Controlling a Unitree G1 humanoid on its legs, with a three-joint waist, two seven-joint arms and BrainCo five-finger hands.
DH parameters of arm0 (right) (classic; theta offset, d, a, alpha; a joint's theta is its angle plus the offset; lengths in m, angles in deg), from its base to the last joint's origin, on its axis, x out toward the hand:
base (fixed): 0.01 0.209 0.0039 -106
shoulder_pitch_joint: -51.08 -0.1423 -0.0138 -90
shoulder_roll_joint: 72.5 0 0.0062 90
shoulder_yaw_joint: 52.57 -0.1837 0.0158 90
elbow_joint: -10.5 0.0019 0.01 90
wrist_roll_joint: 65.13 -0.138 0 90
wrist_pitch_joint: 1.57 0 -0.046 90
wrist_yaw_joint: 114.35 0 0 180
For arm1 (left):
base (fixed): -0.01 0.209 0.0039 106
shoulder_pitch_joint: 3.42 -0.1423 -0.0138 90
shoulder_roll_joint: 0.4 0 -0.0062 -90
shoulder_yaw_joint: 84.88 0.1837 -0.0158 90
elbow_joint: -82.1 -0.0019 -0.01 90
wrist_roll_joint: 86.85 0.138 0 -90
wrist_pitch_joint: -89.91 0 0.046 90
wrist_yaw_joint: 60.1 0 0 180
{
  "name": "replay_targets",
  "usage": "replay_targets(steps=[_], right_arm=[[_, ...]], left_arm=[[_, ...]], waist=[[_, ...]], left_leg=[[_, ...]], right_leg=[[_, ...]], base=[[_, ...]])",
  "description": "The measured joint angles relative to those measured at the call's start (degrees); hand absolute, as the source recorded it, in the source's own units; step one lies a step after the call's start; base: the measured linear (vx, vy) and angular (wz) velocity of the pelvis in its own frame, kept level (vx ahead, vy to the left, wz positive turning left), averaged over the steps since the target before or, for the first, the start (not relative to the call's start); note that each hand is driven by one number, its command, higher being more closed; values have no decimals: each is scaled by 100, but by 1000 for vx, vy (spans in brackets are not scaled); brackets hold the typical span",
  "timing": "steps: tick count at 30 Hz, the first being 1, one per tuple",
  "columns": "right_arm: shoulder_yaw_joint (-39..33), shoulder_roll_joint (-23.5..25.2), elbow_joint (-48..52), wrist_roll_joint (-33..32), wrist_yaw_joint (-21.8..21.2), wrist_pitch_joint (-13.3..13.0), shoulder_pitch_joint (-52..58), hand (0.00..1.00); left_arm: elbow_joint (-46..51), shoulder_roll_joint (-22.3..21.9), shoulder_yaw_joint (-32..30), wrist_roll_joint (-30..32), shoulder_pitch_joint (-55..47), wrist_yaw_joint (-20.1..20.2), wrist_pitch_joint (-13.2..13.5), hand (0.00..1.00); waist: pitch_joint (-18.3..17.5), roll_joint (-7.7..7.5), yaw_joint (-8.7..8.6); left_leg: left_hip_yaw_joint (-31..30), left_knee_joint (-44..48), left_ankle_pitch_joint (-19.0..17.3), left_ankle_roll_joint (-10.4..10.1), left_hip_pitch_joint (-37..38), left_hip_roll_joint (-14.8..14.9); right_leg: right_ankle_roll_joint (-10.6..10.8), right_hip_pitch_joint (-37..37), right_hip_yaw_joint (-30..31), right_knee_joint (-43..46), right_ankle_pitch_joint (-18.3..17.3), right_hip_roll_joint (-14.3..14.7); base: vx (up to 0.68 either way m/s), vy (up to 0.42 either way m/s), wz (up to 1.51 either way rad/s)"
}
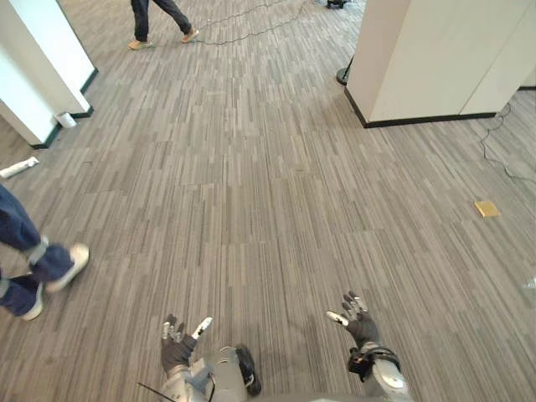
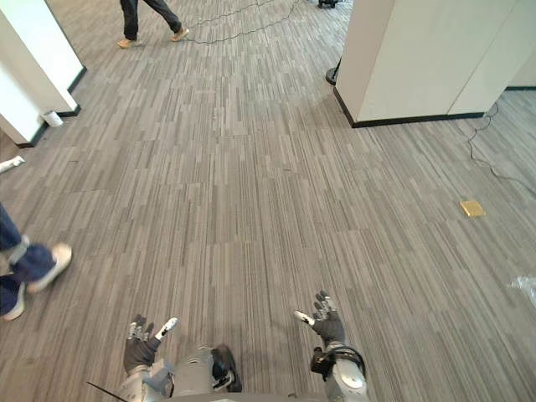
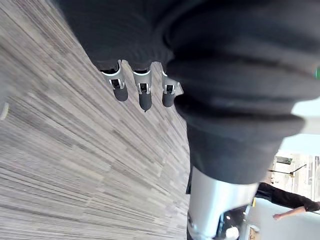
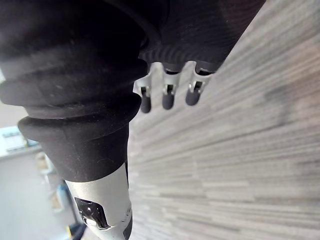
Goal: Organize washtable
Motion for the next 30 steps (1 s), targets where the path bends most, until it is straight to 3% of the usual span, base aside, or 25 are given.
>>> replay_targets(steps=[1, 2, 4, 5, 6, 8, 9, 10, 11, 12, 13, 14, 15, 16, 17, 19, 21, 22, 23, 24, 26, 27, 28, 29, 30], right_arm=[[-24, -16, 75, 8, -14, -26, 11, 0], [-53, -24, 138, 15, -11, -32, 48, 0], [-188, -92, 287, 46, -14, -46, 134, 0], [-346, -116, 278, 44, -10, -24, 192, 0], [-506, -113, 252, 41, -3, 5, 194, 0], [-537, -175, 256, 28, 9, 9, 245, 0], [-533, -304, 225, -12, 2, 15, 270, 0], [-536, -371, 245, -16, -5, 13, 246, 0], [-558, -456, 261, -20, -12, 14, 132, 0], [-507, -478, 263, -18, -20, 23, 14, 0], [-486, -460, 270, -17, -13, 27, -71, 0], [-473, -421, 275, -16, -1, 49, -270, 0], [-457, -399, 276, -13, 32, 50, -468, 0], [-419, -389, 277, -4, 65, 49, -546, 0], [-390, -422, 349, 0, 153, 24, -726, 0], [-361, -467, 428, 11, 206, -6, -860, 0], [-287, -484, 463, 141, 257, -9, -996, 0], [-253, -498, 464, 187, 258, -8, -978, 0], [-216, -519, 466, 276, 258, -5, -891, 0], [-218, -527, 470, 321, 257, -5, -790, 0], [-210, -579, 529, 322, 257, -4, -555, 0], [-186, -564, 564, 325, 246, 5, -465, 0], [-185, -526, 571, 325, 243, 2, -431, 0], [-85, -395, 563, 322, 227, -7, -399, 0], [-105, -352, 557, 322, 225, -6, -406, 0]], left_arm=[[1, 72, 173, 8, 130, 4, 25, 0], [-5, 120, 277, 12, 204, 10, 37, 0], [-209, 216, 538, 36, 615, 37, 117, 0], [-435, 234, 614, 37, 945, 65, 121, 0], [-596, 279, 687, 37, 1196, 77, 125, 0], [-758, 436, 886, 87, 1294, 77, 131, 0], [-988, 346, 1019, 109, 1296, 105, 124, 0], [-1031, 275, 1048, 113, 1221, 118, 117, 0], [-1026, 194, 1039, 126, 1076, 147, 124, 0], [-1026, 131, 963, 129, 929, 150, 127, 0], [-1037, 107, 916, 124, 869, 154, 128, 0], [-1057, 80, 855, 74, 811, 168, 119, 0], [-1042, 75, 831, -24, 801, 197, 118, 0], [-1038, 62, 800, -52, 764, 211, 118, 0], [-943, -49, 702, -106, 644, 255, 119, 0], [-710, -151, 686, -155, 458, 258, 120, 0], [-465, -144, 706, -135, 361, 296, 103, 0], [-403, -145, 706, -132, 349, 295, 102, 0], [-278, -142, 712, -124, 329, 292, 99, 0], [-171, -138, 730, -113, 303, 282, 99, 0], [104, -129, 806, -33, 157, 278, 108, 0], [234, -118, 824, -11, 61, 293, 108, 0], [239, -102, 814, -6, 31, 293, 105, 0], [236, -66, 782, 32, 32, 275, 100, 0], [238, -4, 798, 78, 93, 276, 98, 0]], waist=[[43, 186, -159], [49, 260, -255], [89, 421, -523], [116, 383, -629], [146, 234, -742], [120, -95, -930], [99, 71, -911], [62, 285, -854], [60, 545, -801], [100, 723, -712], [119, 758, -686], [226, 755, -612], [435, 593, -505], [490, 519, -437], [536, 409, -385], [552, 370, -370], [523, 475, -327], [501, 511, -321], [479, 550, -298], [469, 565, -291], [418, 625, -227], [327, 545, -118], [262, 426, -110], [152, 169, -143], [164, 90, -225]], left_leg=[[42, -723, -18, -49, 831, -62], [54, -1003, -8, -63, 1110, -83], [112, -1663, 132, -285, 1757, -142], [109, -1968, 158, -339, 2134, -280], [25, -2171, 150, -356, 2497, -479], [-264, -1942, 73, -488, 2944, -713], [-325, -1225, 100, -604, 2988, -445], [-266, -696, 293, -804, 2842, -141], [-251, 420, 1046, -819, 2475, 350], [-224, 1325, 2489, -1113, 2183, 782], [-229, 1852, 3004, -1173, 2020, 1008], [-195, 3268, 2812, -1025, 1515, 1473], [-6, 4226, 2353, -633, 1242, 1693], [97, 4478, 2131, -447, 1080, 1772], [425, 4546, 1617, -149, 534, 1922], [739, 3821, 1286, -186, -73, 1958], [1093, 1008, 1240, -402, -570, 1628], [1059, 211, 1313, -517, -627, 1474], [838, -1192, 1607, -960, -638, 1145], [590, -1930, 1779, -1154, -630, 927], [304, -2282, 1796, -1171, -622, 797], [189, -1725, 2194, -690, -670, 784], [193, -1403, 2164, -644, -754, 718], [350, -721, 1724, -267, -888, 604], [403, -646, 1567, -187, -853, 502]], right_leg=[[-119, -502, -600, -343, -524, 131], [-154, -761, -824, -632, -640, 212], [-54, -1419, -1428, -2313, -553, 471], [88, -1702, -1606, -3981, 48, 641], [257, -1894, -1593, -5268, 584, 709], [320, -2170, -1400, -5540, 623, 552], [-393, -2192, -1100, -5076, 1494, 710], [-495, -2186, -1098, -4877, 1639, 806], [-801, -2124, -1116, -4514, 1688, 1027], [-989, -2028, -1063, -4092, 1154, 1243], [-1049, -1922, -1003, -3949, 892, 1339], [-1159, -1551, -892, -3851, 541, 1541], [-1253, -987, -677, -3927, 308, 1656], [-1285, -689, -599, -4043, 229, 1667], [-1243, 13, -402, -4529, 139, 1726], [-1154, 530, -260, -5036, 127, 1766], [-873, 1007, -61, -5442, 18, 1797], [-813, 1096, 3, -5461, -59, 1796], [-619, 1339, 103, -5455, -235, 1772], [-384, 1499, 132, -5438, -369, 1732], [281, 1654, 310, -5120, -755, 1623], [446, 1634, 487, -4732, -1138, 1395], [491, 1576, 522, -4549, -1249, 1286], [786, 924, 495, -3158, -1169, 820], [983, 551, 466, -2453, -898, 614]], base=[[711, 151, -14], [718, 153, 4], [654, 96, 32], [939, 54, 52], [823, 5, 63], [907, -102, 74], [938, -166, 33], [918, -207, -22], [892, -192, -61], [879, -179, -66], [1018, -137, -74], [951, -105, -82], [782, -85, -79], [697, -65, -79], [656, -12, -56], [687, 39, -53], [596, 121, -59], [673, 187, -59], [738, 250, -51], [889, 349, -68], [633, 332, -91], [528, 347, -111], [792, 492, -129], [642, 369, -70], [743, 416, -25]])
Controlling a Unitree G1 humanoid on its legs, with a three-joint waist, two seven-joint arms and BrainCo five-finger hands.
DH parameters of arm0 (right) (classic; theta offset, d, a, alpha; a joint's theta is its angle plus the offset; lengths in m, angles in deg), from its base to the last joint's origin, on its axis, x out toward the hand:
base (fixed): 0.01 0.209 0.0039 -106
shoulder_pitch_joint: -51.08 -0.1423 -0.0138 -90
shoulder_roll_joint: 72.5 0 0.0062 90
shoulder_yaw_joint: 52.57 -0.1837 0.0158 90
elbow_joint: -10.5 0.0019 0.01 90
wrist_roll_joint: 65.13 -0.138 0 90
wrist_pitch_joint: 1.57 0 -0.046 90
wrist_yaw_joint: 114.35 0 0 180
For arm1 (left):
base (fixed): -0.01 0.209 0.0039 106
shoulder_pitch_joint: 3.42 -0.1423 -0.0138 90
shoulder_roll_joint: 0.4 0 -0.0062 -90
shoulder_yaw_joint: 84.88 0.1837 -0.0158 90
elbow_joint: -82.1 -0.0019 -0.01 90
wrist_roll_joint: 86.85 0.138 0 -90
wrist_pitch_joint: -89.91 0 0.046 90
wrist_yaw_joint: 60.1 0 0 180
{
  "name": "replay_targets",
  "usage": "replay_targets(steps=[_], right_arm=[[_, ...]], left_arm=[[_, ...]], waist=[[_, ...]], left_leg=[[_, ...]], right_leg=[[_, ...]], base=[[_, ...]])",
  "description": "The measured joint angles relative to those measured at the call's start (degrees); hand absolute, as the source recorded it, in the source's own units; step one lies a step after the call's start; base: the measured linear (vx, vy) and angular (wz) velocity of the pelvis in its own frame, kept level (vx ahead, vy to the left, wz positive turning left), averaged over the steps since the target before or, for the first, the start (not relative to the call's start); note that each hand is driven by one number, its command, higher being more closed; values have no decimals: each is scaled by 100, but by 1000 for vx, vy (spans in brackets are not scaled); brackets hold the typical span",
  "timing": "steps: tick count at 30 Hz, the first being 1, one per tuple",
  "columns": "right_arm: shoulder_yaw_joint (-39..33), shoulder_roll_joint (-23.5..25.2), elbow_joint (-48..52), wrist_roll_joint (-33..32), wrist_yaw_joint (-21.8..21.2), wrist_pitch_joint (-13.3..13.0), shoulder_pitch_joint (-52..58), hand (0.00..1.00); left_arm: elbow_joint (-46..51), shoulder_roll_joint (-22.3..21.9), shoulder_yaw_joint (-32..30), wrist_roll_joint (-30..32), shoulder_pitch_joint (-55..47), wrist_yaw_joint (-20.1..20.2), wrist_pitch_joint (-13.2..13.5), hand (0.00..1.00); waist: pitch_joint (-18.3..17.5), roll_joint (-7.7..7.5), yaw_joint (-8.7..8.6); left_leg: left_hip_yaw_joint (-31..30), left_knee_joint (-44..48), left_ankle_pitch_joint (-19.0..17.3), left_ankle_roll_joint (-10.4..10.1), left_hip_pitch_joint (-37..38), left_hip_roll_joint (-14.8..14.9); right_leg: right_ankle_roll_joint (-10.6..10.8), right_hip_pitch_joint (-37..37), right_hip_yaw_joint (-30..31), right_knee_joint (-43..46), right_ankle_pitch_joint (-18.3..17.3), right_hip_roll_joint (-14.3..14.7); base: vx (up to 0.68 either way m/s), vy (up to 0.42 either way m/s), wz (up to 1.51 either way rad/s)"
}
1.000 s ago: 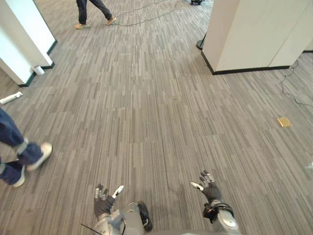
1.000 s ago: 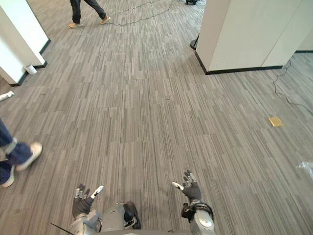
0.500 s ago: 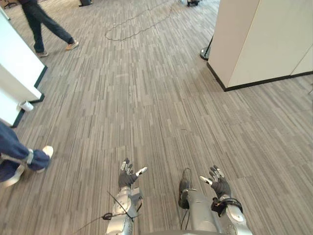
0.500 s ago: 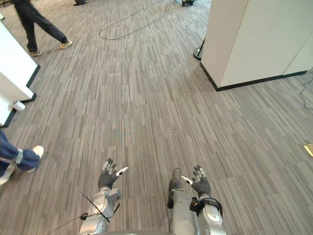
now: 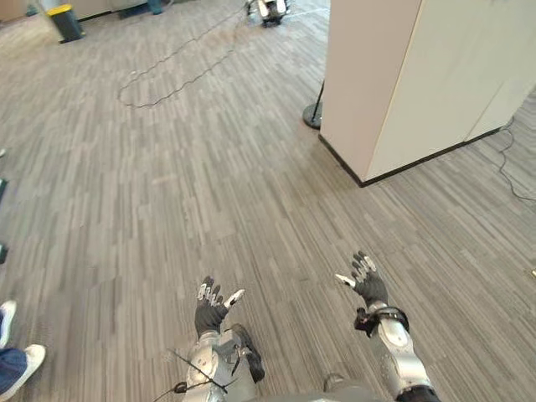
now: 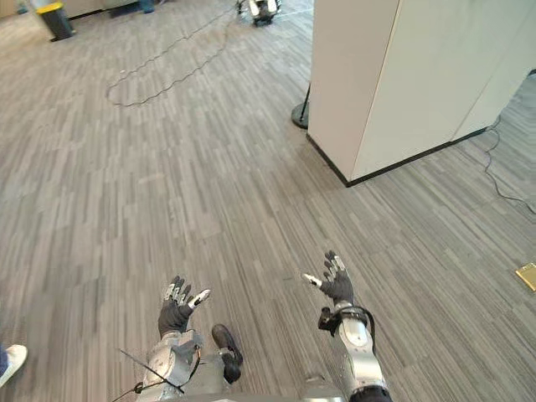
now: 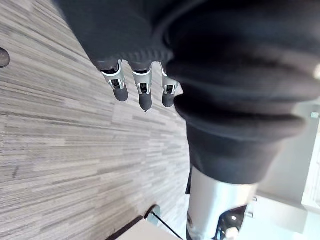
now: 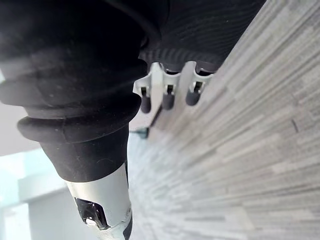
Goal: Organize washtable
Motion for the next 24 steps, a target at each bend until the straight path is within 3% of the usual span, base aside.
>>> replay_targets(steps=[1, 2, 3, 4, 5, 6, 7, 8, 9, 12, 16, 17, 24], right_arm=[[-139, 134, -134, -35, 6, 14, -11, 0], [-130, 142, -175, -75, 6, 25, -7, 0], [-77, 142, -181, -124, -15, 25, 15, 0], [-34, 135, -181, -127, -30, 13, 24, 0], [54, 129, -152, -127, -95, -13, 80, 0], [66, 132, -83, -127, -132, -25, 93, 0], [58, 134, -79, -126, -132, -30, 128, 0], [4, 147, -91, -127, -131, -34, 251, 0], [1, 59, -171, -130, -128, -17, 327, 0], [-35, -123, -116, -185, -125, 0, 283, 0], [-171, -114, -72, -172, -126, -5, 253, 0], [-372, 233, -328, -344, -240, 12, 454, 0], [-376, 234, -329, -381, -238, 12, 482, 0]], left_arm=[[-29, 113, 150, 23, 228, 1, -60, 0], [-45, 143, 197, 45, 324, 3, -91, 0], [-44, 133, 203, 126, 469, -1, -91, 0], [-39, 132, 214, 148, 494, 3, -81, 0], [-24, 159, 264, 170, 522, 40, -19, 0], [-32, 195, 351, 173, 643, 124, 27, 0], [-44, 231, 413, 187, 724, 139, 43, 0], [-129, 341, 511, 315, 856, 135, 50, 0], [-372, 271, 544, 394, 914, 174, 34, 0], [-439, 79, 440, 387, 667, 228, 7, 0], [-436, 84, 455, 388, 732, 406, 4, 0], [-703, 264, 403, 323, 511, 481, -105, 0], [-705, 259, 343, 277, 483, 479, -105, 0]], waist=[[31, -69, -209], [91, -25, -254], [192, 113, -271], [204, 225, -288], [115, 452, -349], [26, 440, -368], [-4, 378, -383], [-49, 60, -458], [34, 73, -483], [-91, 369, -470], [-115, 406, -479], [-368, 370, -326], [-338, 348, -313]], left_leg=[[33, -124, -178, 118, 268, -227], [15, -258, -217, 110, 502, -272], [31, -677, -211, 96, 1092, -305], [35, -900, -196, 73, 1333, -285], [39, -1312, -126, -29, 1648, -244], [20, -1535, -104, -67, 1777, -271], [-23, -1570, -108, -96, 1777, -332], [-133, -1578, -165, -238, 1874, -561], [-340, -1598, -361, -518, 2114, -629], [-362, -1681, -248, -694, 2134, -388], [-386, -1728, -173, -673, 2259, -334], [-660, -2116, -427, -663, 2250, -488], [-697, -2183, -427, -663, 2239, -489]], right_leg=[[-237, -684, -54, 1344, 589, -335], [-420, -765, -131, 1521, 477, -374], [-705, -826, -413, 1322, 273, -309], [-793, -863, -606, 1047, 218, -233], [-810, -1090, -939, 178, 211, 10], [-765, -1336, -983, -903, 310, 272], [-767, -1422, -903, -1434, 546, 350], [-860, -1474, -735, -2413, 1515, 373], [-996, -1441, -670, -2349, 2093, 331], [-1049, -1164, -743, -2719, 2034, 610], [-995, -676, -905, -3360, 2074, 717], [-833, -187, -902, -4880, 3064, 811], [-813, -185, -1018, -4881, 3047, 798]], base=[[598, 303, 23], [561, 219, 15], [423, 127, -11], [480, 143, -27], [547, 81, -6], [544, 38, 15], [460, -30, 71], [384, -78, 95], [467, -72, 75], [418, -63, 0], [191, 17, 17], [29, 18, 3], [0, 2, 3]])
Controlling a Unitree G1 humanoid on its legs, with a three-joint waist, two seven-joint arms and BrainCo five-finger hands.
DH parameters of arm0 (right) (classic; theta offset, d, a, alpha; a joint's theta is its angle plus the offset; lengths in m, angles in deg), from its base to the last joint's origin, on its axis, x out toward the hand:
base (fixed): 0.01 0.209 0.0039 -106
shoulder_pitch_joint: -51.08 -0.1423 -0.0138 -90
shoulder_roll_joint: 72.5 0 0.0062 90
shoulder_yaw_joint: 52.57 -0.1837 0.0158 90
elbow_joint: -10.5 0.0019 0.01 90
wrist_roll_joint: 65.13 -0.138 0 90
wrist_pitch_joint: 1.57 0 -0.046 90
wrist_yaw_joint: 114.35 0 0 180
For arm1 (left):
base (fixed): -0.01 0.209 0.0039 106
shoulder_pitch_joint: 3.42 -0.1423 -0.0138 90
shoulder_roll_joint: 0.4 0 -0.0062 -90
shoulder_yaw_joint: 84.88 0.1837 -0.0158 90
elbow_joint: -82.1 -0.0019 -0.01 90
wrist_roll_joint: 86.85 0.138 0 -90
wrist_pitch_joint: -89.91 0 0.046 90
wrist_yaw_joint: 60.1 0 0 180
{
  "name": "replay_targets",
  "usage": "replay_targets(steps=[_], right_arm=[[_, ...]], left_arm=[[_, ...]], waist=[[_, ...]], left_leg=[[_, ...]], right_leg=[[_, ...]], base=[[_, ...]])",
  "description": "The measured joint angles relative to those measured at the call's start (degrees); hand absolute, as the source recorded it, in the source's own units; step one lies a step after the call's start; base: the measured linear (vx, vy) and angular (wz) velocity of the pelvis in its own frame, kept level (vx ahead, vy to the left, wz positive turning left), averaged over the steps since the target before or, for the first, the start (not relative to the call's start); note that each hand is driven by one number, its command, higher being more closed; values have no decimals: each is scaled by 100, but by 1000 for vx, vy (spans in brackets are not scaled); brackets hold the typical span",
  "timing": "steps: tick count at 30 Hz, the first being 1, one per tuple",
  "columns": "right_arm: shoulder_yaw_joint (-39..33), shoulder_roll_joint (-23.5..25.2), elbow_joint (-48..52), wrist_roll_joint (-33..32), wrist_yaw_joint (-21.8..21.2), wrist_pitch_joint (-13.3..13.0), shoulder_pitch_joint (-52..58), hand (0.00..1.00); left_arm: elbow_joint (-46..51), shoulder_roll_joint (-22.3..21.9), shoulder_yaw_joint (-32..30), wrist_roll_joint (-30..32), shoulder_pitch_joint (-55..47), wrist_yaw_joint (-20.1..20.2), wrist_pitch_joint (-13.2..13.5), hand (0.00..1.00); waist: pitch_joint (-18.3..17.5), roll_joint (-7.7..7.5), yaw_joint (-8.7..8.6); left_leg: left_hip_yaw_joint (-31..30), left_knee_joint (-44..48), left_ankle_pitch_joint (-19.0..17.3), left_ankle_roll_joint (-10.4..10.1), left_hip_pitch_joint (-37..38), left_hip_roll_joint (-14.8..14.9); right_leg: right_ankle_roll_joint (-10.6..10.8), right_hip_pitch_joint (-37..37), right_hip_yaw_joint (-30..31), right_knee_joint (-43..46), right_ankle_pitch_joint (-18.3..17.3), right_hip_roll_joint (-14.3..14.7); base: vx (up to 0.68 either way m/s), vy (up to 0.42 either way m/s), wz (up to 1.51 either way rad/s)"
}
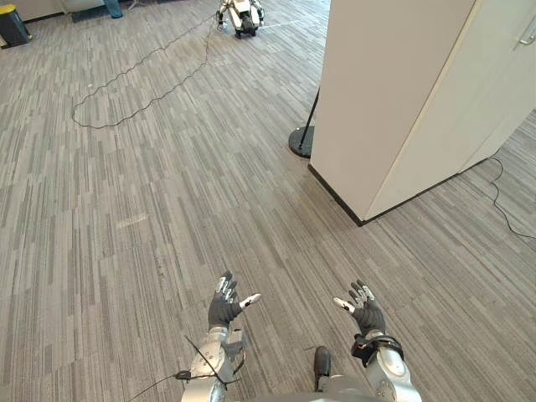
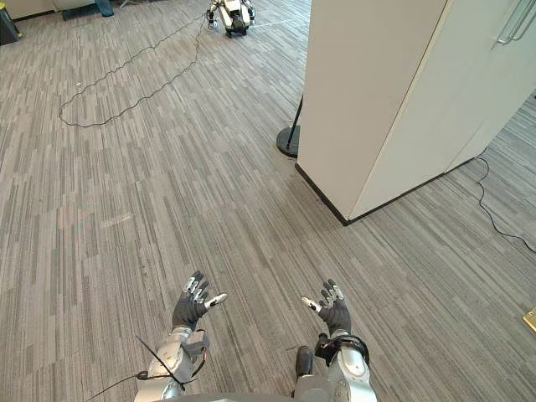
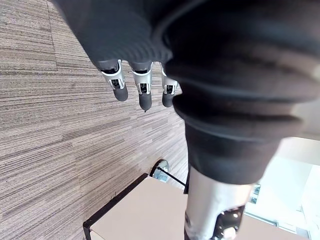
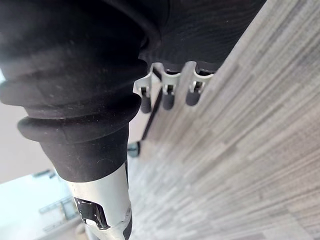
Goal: Organize washtable
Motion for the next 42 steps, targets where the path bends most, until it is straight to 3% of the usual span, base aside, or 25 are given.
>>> replay_targets(steps=[6, 9, 12, 13, 14, 16, 17, 19, 21, 22, 24, 25, 26, 27, 28, 29, 31, 33, 35, 36, 37, 38, 39, 40, 42], right_arm=[[5, 1, -144, -200, 20, 6, 81, 0], [6, -11, -282, -255, 44, 16, 84, 0], [-1, -94, -219, -302, 44, 15, 178, 0], [-5, -131, -216, -302, 40, 14, 219, 0], [-13, -91, -238, -302, 41, 16, 280, 0], [-18, -38, -221, -319, 28, 11, 425, 0], [-115, -41, -221, -345, 29, 6, 526, 0], [-402, -37, -223, -372, 108, 17, 586, 0], [-431, -33, -215, -411, 158, 20, 644, 0], [-378, -55, -221, -424, 152, 37, 717, 0], [-416, -120, -125, -424, 135, 42, 650, 0], [-425, -296, 21, -462, 128, 50, 609, 0], [-399, -352, 36, -516, 132, 52, 578, 0], [-419, -360, 58, -562, 153, 53, 557, 0], [-483, -361, 73, -677, 236, 46, 490, 0], [-491, -352, 100, -769, 310, 18, 416, 0], [-494, -342, 183, -808, 332, -18, 246, 0], [-508, -332, 183, -788, 332, -17, 147, 0], [-498, -318, 203, -626, 362, -16, 212, 0], [-498, -320, 231, -580, 374, -17, 252, 0], [-505, -343, 242, -517, 385, -24, 374, 0], [-504, -349, 246, -505, 387, -26, 442, 0], [-477, -300, 209, -493, 391, 5, 520, 0], [-372, -188, 217, -493, 387, -3, 500, 0], [-156, -91, 218, -504, 374, -2, 307, 0]], left_arm=[[-32, -31, -307, -185, -155, -37, 0, 0], [-28, -115, -495, -392, -248, -139, 7, 0], [-23, -125, -465, -418, -364, -152, -3, 0], [-23, -154, -441, -413, -405, -181, -9, 0], [-32, -133, -392, -414, -405, -242, -12, 0], [-28, 47, -358, -408, -368, -247, 4, 0], [-114, 168, -202, -389, -206, -236, 5, 0], [-217, 157, -29, -370, 65, -229, 5, 0], [-215, 114, 22, -366, 154, -229, 10, 0], [-286, 81, 6, -377, 169, -235, 2, 0], [-254, -142, 13, -386, 130, -233, 7, 0], [-262, -286, -33, -492, 82, -235, 7, 0], [-282, -371, -56, -609, -3, -237, 6, 0], [-285, -378, -16, -677, -23, -239, -3, 0], [-290, -376, -10, -779, -22, -239, -2, 0], [-289, -382, -78, -871, -26, -253, 12, 0], [-221, -396, -245, -907, 5, -274, 56, 0], [-200, -403, -312, -900, 14, -323, 74, 0], [-96, -405, -367, -841, 18, -364, 62, 0], [-37, -405, -375, -838, 8, -372, 55, 0], [100, -405, -377, -837, 5, -395, 31, 0], [173, -405, -370, -838, 0, -408, 23, 0], [280, -370, -350, -840, -4, -464, 24, 0], [295, -310, -346, -852, -7, -508, 20, 0], [444, -235, -300, -855, 27, -508, 1, 0]], waist=[[72, -108, 270], [117, -187, 389], [239, -255, 443], [337, -237, 438], [476, -142, 378], [498, -113, 279], [515, -114, 209], [594, -60, 37], [651, -129, -27], [618, -250, -34], [676, 6, -8], [729, 296, 38], [754, 346, 152], [782, 369, 183], [812, 318, 209], [804, 236, 280], [793, 164, 372], [799, 141, 398], [772, 78, 341], [756, 56, 328], [733, 86, 297], [693, 112, 310], [554, 47, 389], [405, -164, 399], [300, -381, 394]], left_leg=[[-1, -19, -4, 5, 8, 6], [-145, 210, -194, 58, -121, -4], [-336, 551, -632, 154, -278, -17], [-438, 598, -725, 276, -139, -54], [-609, 678, -837, 307, 44, -11], [-688, 696, -998, 244, 170, 137], [-832, 569, -1029, 219, 275, 130], [-1123, 315, -1043, 114, 579, 88], [-1254, 419, -1164, -45, 923, 105], [-1307, 962, -1191, -65, 995, 130], [-1188, 2436, -896, -30, 603, 548], [-1026, 3881, 17, 214, 3, 1126], [-924, 5086, 1036, 326, -535, 1615], [-867, 5714, 963, 374, -816, 1758], [-682, 6602, 738, 651, -1295, 1857], [-333, 6850, 417, 572, -1626, 1789], [453, 6226, -28, 352, -2169, 1727], [1009, 5059, -78, 279, -2349, 1736], [1269, 2704, 74, 121, -2492, 1477], [1258, 2113, 193, -17, -2510, 1333], [1153, 1150, 481, 7, -2567, 1110], [1094, 915, 526, 102, -2600, 1062], [942, 1082, 1201, 719, -2716, 994], [983, 1637, 1403, 1035, -2900, 988], [970, 2590, 790, 1270, -3208, 1015]], right_leg=[[75, 24, -130, 1, -69, -22], [171, -32, -615, 252, -392, -179], [152, -737, -805, 2254, -1180, -764], [185, -1266, -647, 3609, -1241, -1080], [196, -1726, -281, 4488, -1472, -1072], [243, -2101, 158, 4068, -1717, -724], [480, -2253, 485, 3158, -1546, -553], [683, -2317, 781, 1847, -1008, -533], [672, -2303, 767, 1671, -933, -593], [483, -2296, 939, 2268, -537, -613], [324, -2167, 739, 2919, -693, -532], [207, -1803, 517, 2965, -1091, -324], [79, -1305, 452, 2747, -1328, -201], [7, -1012, 406, 2598, -1384, -144], [-88, -397, 336, 2218, -1454, -104], [-98, 115, 319, 1853, -1438, -106], [-98, 750, 268, 1271, -1438, -103], [-79, 1106, 117, 978, -1446, -102], [319, 1738, -283, 765, -1705, -186], [427, 1879, -378, 755, -1808, -220], [628, 2204, -539, 710, -1957, -235], [722, 2319, -590, 688, -2028, -223], [915, 2515, -650, 713, -2228, -330], [1021, 2529, -657, 883, -2297, -577], [1205, 2328, -639, 1432, -2178, -899]], base=[[20, 22, 9], [67, 90, 28], [96, 153, 30], [207, 104, 40], [236, 76, 36], [315, -3, 36], [368, -51, 51], [447, -121, 89], [707, -301, 100], [725, -367, 83], [501, -319, 45], [656, -426, 21], [666, -399, 12], [801, -390, 10], [786, -318, 1], [777, -293, -4], [558, -139, -15], [585, -82, -8], [650, 13, 24], [606, 129, 46], [495, 154, 40], [630, 250, 34], [756, 335, 19], [757, 356, 17], [677, 348, 18]])
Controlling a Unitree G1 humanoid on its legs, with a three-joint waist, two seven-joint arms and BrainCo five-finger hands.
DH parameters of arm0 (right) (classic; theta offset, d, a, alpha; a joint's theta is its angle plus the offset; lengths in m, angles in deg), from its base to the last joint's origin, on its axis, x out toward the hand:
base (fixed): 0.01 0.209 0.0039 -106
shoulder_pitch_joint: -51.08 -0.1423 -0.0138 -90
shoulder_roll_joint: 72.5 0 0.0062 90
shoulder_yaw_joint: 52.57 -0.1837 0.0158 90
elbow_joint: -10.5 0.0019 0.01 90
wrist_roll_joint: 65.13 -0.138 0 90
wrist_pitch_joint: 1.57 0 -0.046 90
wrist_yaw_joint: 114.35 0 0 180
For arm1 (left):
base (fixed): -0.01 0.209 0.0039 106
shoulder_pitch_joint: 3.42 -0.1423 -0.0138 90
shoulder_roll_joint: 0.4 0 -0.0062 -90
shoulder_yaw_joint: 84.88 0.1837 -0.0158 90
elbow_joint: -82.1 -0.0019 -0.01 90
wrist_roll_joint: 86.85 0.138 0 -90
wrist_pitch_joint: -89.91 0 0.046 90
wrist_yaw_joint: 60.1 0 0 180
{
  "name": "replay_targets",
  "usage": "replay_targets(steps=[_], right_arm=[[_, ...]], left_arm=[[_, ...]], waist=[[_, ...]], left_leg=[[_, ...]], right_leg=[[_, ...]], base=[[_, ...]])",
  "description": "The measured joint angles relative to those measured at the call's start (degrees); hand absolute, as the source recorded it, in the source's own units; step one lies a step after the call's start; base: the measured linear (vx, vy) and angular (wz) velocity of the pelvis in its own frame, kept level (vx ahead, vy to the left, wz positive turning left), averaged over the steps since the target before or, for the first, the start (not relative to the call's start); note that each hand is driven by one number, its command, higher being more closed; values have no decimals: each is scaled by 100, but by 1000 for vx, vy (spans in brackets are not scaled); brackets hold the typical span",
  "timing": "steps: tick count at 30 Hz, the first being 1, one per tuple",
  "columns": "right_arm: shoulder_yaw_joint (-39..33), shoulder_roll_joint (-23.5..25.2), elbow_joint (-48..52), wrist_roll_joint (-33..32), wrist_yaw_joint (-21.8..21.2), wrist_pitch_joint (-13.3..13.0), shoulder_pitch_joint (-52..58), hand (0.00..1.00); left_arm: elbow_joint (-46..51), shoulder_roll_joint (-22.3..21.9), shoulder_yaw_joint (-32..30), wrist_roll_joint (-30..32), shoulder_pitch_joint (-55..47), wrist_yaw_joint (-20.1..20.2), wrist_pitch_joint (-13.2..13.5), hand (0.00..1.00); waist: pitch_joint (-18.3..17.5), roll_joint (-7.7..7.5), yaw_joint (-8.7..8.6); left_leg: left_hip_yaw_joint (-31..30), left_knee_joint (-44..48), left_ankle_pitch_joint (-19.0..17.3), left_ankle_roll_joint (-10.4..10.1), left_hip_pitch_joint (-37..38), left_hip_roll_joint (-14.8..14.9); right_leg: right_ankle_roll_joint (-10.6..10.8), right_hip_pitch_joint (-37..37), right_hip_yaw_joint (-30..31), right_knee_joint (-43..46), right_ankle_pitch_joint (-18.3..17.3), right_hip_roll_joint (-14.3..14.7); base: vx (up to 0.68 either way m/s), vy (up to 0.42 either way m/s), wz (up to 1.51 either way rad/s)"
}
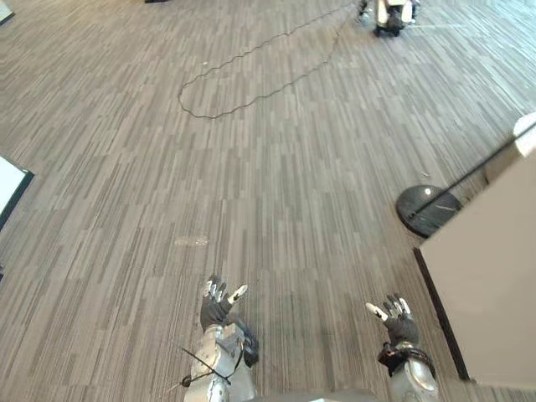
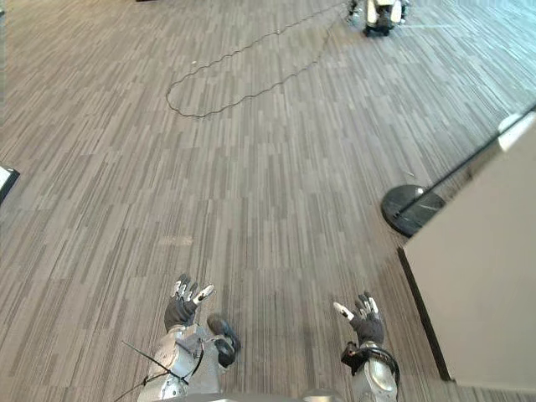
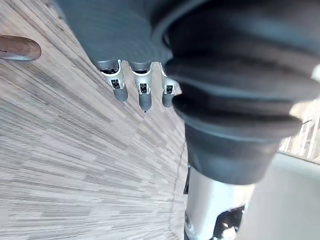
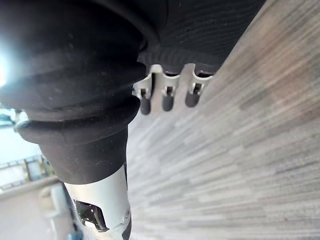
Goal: Organize washtable
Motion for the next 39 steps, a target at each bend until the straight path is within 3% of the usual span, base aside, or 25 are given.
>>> replay_targets(steps=[2, 3, 4, 5, 6, 8, 11, 12, 13, 14, 15, 16, 17, 18, 19, 20, 22, 24, 27, 29, 30, 32, 33, 36, 39], right_arm=[[180, 126, -2, -13, -16, 0, -185, 0], [184, 221, -40, -16, -9, -2, -341, 0], [185, 290, -124, -16, -7, -6, -499, 0], [186, 310, -172, -14, -5, -16, -549, 0], [200, 338, -261, -14, -8, -16, -621, 0], [286, 328, -336, -8, 0, -14, -612, 0], [226, 302, -321, 58, 0, -13, -327, 0], [174, 303, -320, 72, 3, -7, -243, 0], [76, 286, -326, 95, 8, 1, -144, 0], [-42, 263, -325, 92, 8, 2, -74, 0], [-77, 239, -323, 92, 9, 2, -34, 0], [-108, 195, -323, 93, 9, 5, 96, 0], [-151, 132, -315, 91, 8, 14, 135, 0], [-147, 62, -267, 86, 1, 19, 125, 0], [-134, -11, 136, 79, 18, 25, 171, 0], [-135, -30, 366, 76, 19, 10, 146, 0], [-138, 14, 525, 1, 49, -18, -120, 0], [-136, 34, 445, -127, 73, -59, -304, 0], [-102, -18, 351, -128, 126, -62, -489, 0], [-225, -8, 37, -127, 146, -62, -569, 0], [-436, -7, -90, -138, 173, -56, -456, 0], [-642, -79, -32, -140, 174, -58, -237, 0], [-647, -110, -83, -136, 172, -44, -154, 0], [-487, 54, -158, -123, 156, 5, -131, 0], [-474, 270, -212, -114, 133, 19, -112, 0]], left_arm=[[164, 108, 49, -14, 2, 4, -3, 0], [181, 149, 105, -11, 17, 8, -8, 0], [182, 194, 133, -12, 59, 5, -17, 0], [183, 182, 149, -10, 54, 4, -20, 0], [201, 220, 140, -11, 53, 0, -19, 0], [199, 320, 134, -5, 43, -55, 1, 0], [-13, 342, 516, 8, 373, -104, 20, 0], [-148, 345, 537, 17, 518, -96, 16, 0], [-399, 354, 576, 33, 761, -86, 11, 0], [-586, 337, 582, 90, 942, -97, 11, 0], [-665, 338, 589, 153, 961, -105, 12, 0], [-798, 310, 604, 268, 892, -93, 4, 0], [-829, 231, 466, 315, 740, -97, -10, 0], [-833, 148, 378, 316, 647, -107, -8, 0], [-749, 52, 169, 296, 434, -117, 5, 0], [-722, 50, 63, 291, 282, -119, 21, 0], [-738, 73, 14, 166, 81, -120, 6, 0], [-743, 111, 5, 119, -87, -99, 0, 0], [-739, -24, -154, 134, -171, -25, -15, 0], [-744, -56, -331, 133, -155, -10, -11, 0], [-754, -96, -340, 131, -120, -3, -7, 0], [-754, -159, -265, 134, -79, 34, -7, 0], [-758, -123, -226, 136, -54, 52, -9, 0], [-737, 266, -217, 208, 137, 142, -12, 0], [-671, 625, -429, 254, 441, 141, 2, 0]], waist=[[-90, -132, 47], [-130, -168, 69], [-140, -197, 52], [-129, -190, 52], [-107, -157, 33], [-82, -47, -45], [-69, 155, -427], [-65, 159, -483], [-45, 99, -610], [-106, -82, -677], [-136, -126, -720], [-182, -229, -750], [-129, -220, -800], [-118, -70, -757], [-112, 206, -519], [-110, 306, -368], [-39, 184, -395], [-47, -7, -229], [-111, 184, -181], [-130, 219, -179], [-167, 334, -271], [-230, 556, -438], [-337, 674, -418], [-412, 457, -441], [-366, 392, -424]], left_leg=[[-25, 746, -672, 10, -59, 11], [-28, 949, -1049, 32, 99, -76], [-41, 853, -1307, -5, 417, -304], [-27, 719, -1426, 14, 630, -445], [-53, 471, -1541, 41, 934, -671], [-73, -406, -1566, -37, 1838, -1078], [-333, -1631, -1453, -156, 3003, -1523], [-399, -1793, -1441, -186, 3174, -1592], [-519, -2076, -1433, -328, 3486, -1788], [-602, -2204, -1558, -496, 3785, -1994], [-632, -2144, -1672, -573, 3918, -2036], [-627, -1649, -1928, -844, 4131, -2022], [-591, 66, -2074, -992, 3830, -1550], [-578, 1051, -1870, -973, 3538, -1157], [-760, 2803, -708, -934, 2894, -379], [-1037, 3544, -620, -1150, 2522, -93], [-1416, 3866, -735, -1215, 1990, 76], [-1438, 2555, -896, -957, 1891, 88], [-2422, -220, -898, -964, 1925, -65], [-3042, -1058, -826, -1083, 2039, -193], [-3042, -1535, -563, -1471, 2117, -253], [-2656, -2072, -77, -1476, 2266, -311], [-2302, -2204, -45, -1673, 2406, -315], [-1478, -2421, -104, -1517, 2532, -730], [-919, -2401, -217, -1326, 2623, -929]], right_leg=[[-55, -219, 68, 855, 305, -293], [-341, -472, 158, 1702, 728, -521], [-931, -812, 153, 2619, 1582, -833], [-1255, -1011, 160, 3118, 1927, -1026], [-1366, -1409, 227, 4066, 1448, -1219], [-1478, -2337, 257, 5097, 390, -1037], [-1402, -3656, -118, 3930, -357, -65], [-1299, -3780, -197, 3283, -261, 127], [-1240, -3924, -449, 1829, 257, 329], [-1343, -4148, -687, 920, 759, 392], [-1414, -4258, -712, 826, 867, 411], [-1725, -4239, -666, 907, 942, 472], [-2517, -3951, -567, 1168, 1366, 513], [-2528, -3809, -641, 1266, 1169, 646], [-2467, -3496, -432, 1129, 1019, 1033], [-2474, -3270, -285, 1016, 954, 1249], [-2416, -2761, -8, 729, 893, 1322], [-2291, -2381, 558, 307, 886, 1290], [-2071, -2378, 1426, 90, 880, 1457], [-1902, -2452, 1900, 154, 868, 1492], [-1711, -2394, 2147, 155, 839, 1483], [-1423, -2339, 2428, 147, 718, 1510], [-1274, -2432, 2735, 166, 669, 1517], [-732, -2738, 3235, -12, 975, 1129], [-832, -2837, 1855, -117, 1153, 684]], base=[[796, 456, 16], [640, 434, 30], [600, 425, 33], [524, 382, 35], [492, 305, 31], [497, 266, 28], [513, 210, 47], [575, 142, 82], [629, 73, 76], [783, 77, 69], [895, 29, 66], [822, -46, 69], [813, -76, 49], [753, -85, -17], [700, -43, -90], [807, -14, -114], [616, 12, -82], [482, 43, -109], [414, 146, -142], [324, 243, -147], [270, 332, -93], [244, 412, -97], [217, 475, -145], [102, 414, -122], [-10, 197, -78]])
